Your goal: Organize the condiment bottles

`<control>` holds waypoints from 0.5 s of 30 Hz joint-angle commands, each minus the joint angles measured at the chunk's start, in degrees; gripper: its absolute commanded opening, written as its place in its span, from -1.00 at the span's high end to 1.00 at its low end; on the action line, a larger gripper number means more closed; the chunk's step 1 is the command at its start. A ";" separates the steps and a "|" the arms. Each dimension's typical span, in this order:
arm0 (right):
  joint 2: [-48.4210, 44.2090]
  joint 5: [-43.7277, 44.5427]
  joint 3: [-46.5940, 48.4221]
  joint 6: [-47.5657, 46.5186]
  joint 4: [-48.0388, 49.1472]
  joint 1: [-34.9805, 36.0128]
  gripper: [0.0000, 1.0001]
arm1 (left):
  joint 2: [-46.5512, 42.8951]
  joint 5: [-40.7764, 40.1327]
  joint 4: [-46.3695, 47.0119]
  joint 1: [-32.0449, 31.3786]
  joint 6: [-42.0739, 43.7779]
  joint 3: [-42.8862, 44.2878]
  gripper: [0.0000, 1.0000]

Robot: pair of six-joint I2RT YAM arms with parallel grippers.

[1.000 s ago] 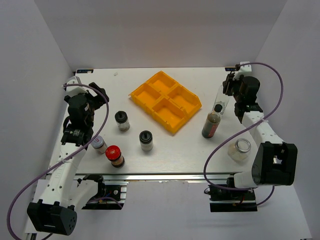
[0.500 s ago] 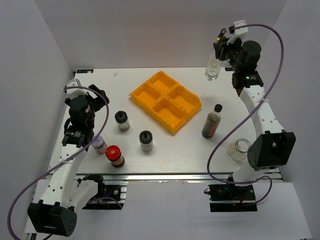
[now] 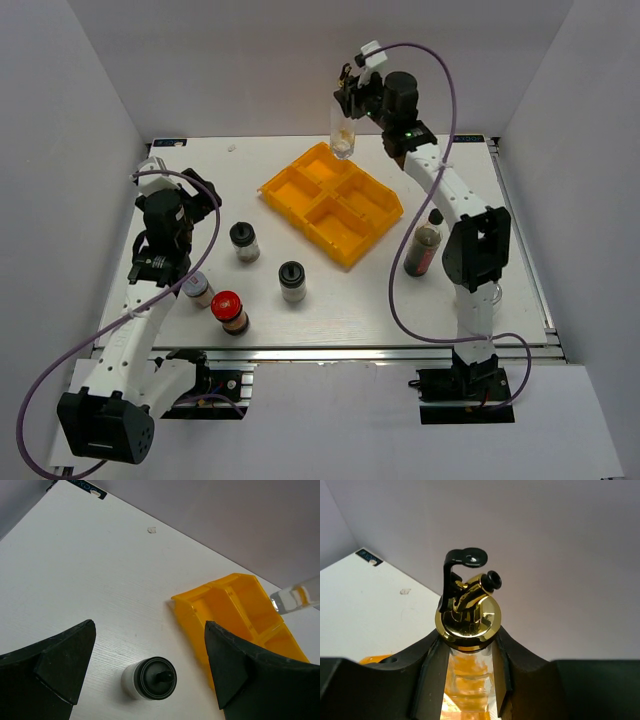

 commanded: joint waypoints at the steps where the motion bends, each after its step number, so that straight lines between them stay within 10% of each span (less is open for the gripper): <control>1: 0.72 -0.30 6.10 0.84 8.59 1.45 1.00 | 0.36 1.67 0.03 0.13 -0.44 0.62 -0.96; 15: -1.56 -2.76 -15.51 2.95 17.12 1.81 1.00 | 0.54 1.59 -0.94 0.21 -0.35 0.71 -0.96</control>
